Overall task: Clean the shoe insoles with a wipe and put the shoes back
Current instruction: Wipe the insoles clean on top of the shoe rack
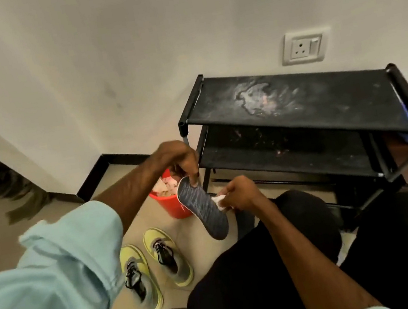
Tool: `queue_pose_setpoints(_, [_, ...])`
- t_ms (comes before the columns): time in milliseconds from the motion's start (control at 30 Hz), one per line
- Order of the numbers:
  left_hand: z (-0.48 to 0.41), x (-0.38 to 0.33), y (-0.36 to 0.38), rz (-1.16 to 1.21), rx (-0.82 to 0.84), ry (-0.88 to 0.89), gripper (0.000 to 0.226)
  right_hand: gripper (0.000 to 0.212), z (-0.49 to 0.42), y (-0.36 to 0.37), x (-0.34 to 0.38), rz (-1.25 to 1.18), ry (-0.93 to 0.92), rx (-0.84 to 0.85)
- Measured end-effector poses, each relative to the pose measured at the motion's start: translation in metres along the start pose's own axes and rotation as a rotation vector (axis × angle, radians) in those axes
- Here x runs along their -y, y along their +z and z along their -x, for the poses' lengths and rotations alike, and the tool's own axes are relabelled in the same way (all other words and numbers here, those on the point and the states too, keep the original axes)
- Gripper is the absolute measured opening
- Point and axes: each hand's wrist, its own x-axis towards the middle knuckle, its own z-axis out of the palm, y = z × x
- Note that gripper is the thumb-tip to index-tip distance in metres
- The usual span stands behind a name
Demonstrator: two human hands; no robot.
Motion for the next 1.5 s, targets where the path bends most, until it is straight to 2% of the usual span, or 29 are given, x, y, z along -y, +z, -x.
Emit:
queue_pose_setpoints(67, [0.043,-0.003,-0.023,0.002,-0.079,0.083,0.034,0.016,0.019,-0.011,0.008,-0.049,-0.051,0.036])
queue_pose_setpoints(200, [0.132,0.003,-0.059,0.027,-0.363,0.248,0.012,0.016,0.062,-0.036,0.033,-0.228,-0.156,0.159])
queue_pose_setpoints(300, [0.186,0.014,-0.079,0.132,-0.573,0.376,0.013,0.019,0.094,-0.070,0.057,-0.378,-0.232,0.084])
queue_pose_setpoints(400, [0.216,0.013,-0.088,0.326,-0.758,0.486,0.015,0.022,0.122,-0.107,0.080,-0.612,-0.282,-0.080])
queue_pose_setpoints(500, [0.214,-0.005,-0.083,0.564,-0.843,0.568,0.016,0.026,0.142,-0.136,0.089,-0.760,-0.318,-0.217])
queue_pose_setpoints(600, [0.195,-0.033,-0.071,0.748,-0.889,0.605,0.018,0.024,0.151,-0.160,0.094,-0.780,-0.316,-0.289])
queue_pose_setpoints(767, [0.153,-0.078,-0.058,1.096,-0.829,0.595,0.023,0.005,0.140,-0.200,0.090,-0.871,-0.249,-0.421])
queue_pose_setpoints(867, [0.134,-0.092,-0.059,1.201,-0.737,0.639,0.021,0.003,0.118,-0.219,0.083,-0.817,-0.246,-0.542])
queue_pose_setpoints(933, [0.121,-0.097,-0.062,1.188,-0.685,0.681,0.023,0.010,0.098,-0.227,0.078,-0.792,-0.242,-0.585])
queue_pose_setpoints(1033, [0.099,-0.098,-0.066,1.064,-0.630,0.730,0.024,0.018,0.069,-0.234,0.068,-0.760,-0.248,-0.655])
queue_pose_setpoints(1167, [0.060,-0.104,-0.074,0.908,-0.611,0.679,0.036,0.023,0.034,-0.251,0.045,-0.556,-0.318,-0.698])
queue_pose_setpoints(1267, [0.027,-0.106,-0.102,1.081,-0.710,0.625,0.063,0.018,0.011,-0.277,0.019,-0.347,-0.385,-0.578])
queue_pose_setpoints(1367, [0.005,-0.110,-0.139,1.275,-0.772,0.562,0.075,0.017,-0.008,-0.305,0.002,-0.179,-0.437,-0.386])
queue_pose_setpoints(1433, [-0.010,-0.114,-0.161,1.352,-0.783,0.586,0.065,0.017,-0.021,-0.323,-0.003,-0.058,-0.463,-0.250])
queue_pose_setpoints(1500, [-0.018,-0.116,-0.174,1.346,-0.817,0.609,0.041,0.018,-0.030,-0.338,-0.004,0.035,-0.456,-0.148])
